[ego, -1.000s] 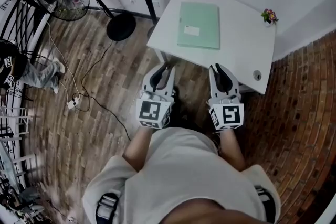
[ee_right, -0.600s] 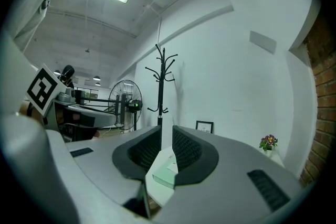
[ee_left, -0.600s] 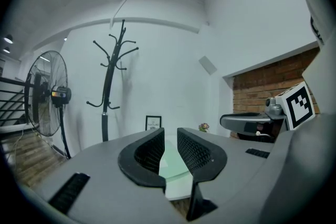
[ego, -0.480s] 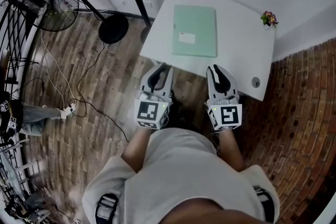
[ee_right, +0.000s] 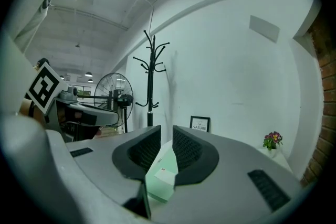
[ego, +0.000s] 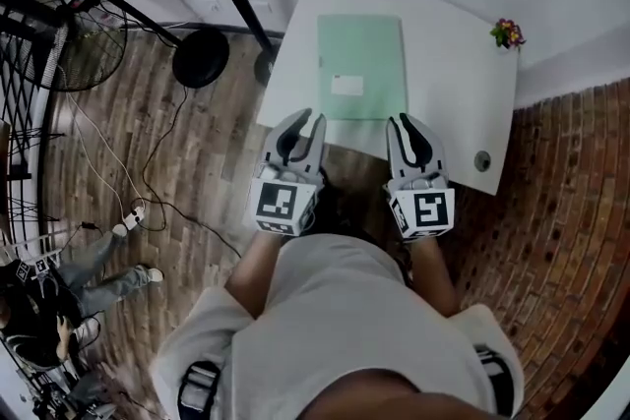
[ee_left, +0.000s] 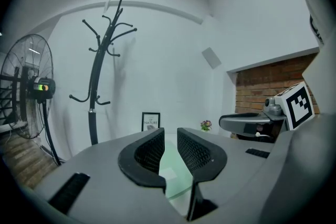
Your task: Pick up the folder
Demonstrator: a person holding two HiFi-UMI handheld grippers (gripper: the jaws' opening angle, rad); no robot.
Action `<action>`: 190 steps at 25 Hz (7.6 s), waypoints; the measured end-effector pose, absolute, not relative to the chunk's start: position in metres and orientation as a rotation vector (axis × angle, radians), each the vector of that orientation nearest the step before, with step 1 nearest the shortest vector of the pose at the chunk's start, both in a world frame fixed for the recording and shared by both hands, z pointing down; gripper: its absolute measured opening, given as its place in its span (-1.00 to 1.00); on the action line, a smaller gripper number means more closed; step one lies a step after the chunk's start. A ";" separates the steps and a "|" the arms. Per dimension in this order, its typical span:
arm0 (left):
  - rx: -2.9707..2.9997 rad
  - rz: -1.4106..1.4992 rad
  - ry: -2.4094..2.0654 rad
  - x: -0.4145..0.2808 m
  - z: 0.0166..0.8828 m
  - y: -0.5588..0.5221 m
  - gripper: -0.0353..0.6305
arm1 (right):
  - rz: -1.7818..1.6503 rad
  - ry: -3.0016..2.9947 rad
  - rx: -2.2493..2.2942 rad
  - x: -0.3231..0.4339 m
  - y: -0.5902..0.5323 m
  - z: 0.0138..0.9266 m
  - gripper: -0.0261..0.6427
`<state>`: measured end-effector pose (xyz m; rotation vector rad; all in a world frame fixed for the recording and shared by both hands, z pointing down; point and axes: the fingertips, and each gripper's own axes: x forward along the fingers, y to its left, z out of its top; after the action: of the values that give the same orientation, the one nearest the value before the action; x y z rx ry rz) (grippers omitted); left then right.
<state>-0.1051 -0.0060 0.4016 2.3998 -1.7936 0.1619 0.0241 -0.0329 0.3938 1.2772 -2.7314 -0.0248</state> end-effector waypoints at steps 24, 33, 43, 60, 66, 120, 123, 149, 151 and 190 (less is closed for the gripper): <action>2.484 0.143 -1.598 -0.145 0.412 -0.089 -0.69 | -0.004 -2.594 1.390 -0.001 -0.101 0.397 -0.67; 2.466 0.171 -1.621 -0.141 0.417 -0.121 -0.69 | 0.023 -2.606 1.362 0.004 -0.139 0.407 -0.65; 2.402 0.234 -1.630 -0.130 0.437 -0.161 -0.69 | 0.081 -2.609 1.300 0.017 -0.190 0.425 -0.64; 2.239 0.330 -1.584 -0.118 0.505 -0.204 -0.69 | 0.257 -2.530 1.183 0.030 -0.236 0.494 -0.62; 2.165 0.361 -1.574 -0.120 0.530 -0.213 -0.69 | 0.317 -2.498 1.141 0.034 -0.247 0.521 -0.61; 1.704 0.480 -1.423 -0.143 0.663 -0.214 -0.41 | 0.709 -2.253 0.982 0.054 -0.267 0.658 -0.37; 1.690 0.472 -1.414 -0.145 0.666 -0.213 -0.37 | 0.740 -2.249 0.977 0.052 -0.265 0.661 -0.34; 1.651 0.353 -1.255 -0.136 0.682 -0.222 -0.17 | 0.952 -2.198 0.988 0.049 -0.269 0.681 -0.10; 1.656 0.358 -1.247 -0.134 0.683 -0.222 -0.14 | 0.979 -2.199 0.990 0.049 -0.269 0.682 -0.09; 1.704 0.465 -1.227 -0.127 0.686 -0.192 -0.10 | 0.966 -2.135 1.002 0.050 -0.226 0.681 0.01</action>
<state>-0.1265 -0.1916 0.6863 1.7043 -1.2274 0.4646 0.0503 -0.2260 0.6810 1.0015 -2.1347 0.9660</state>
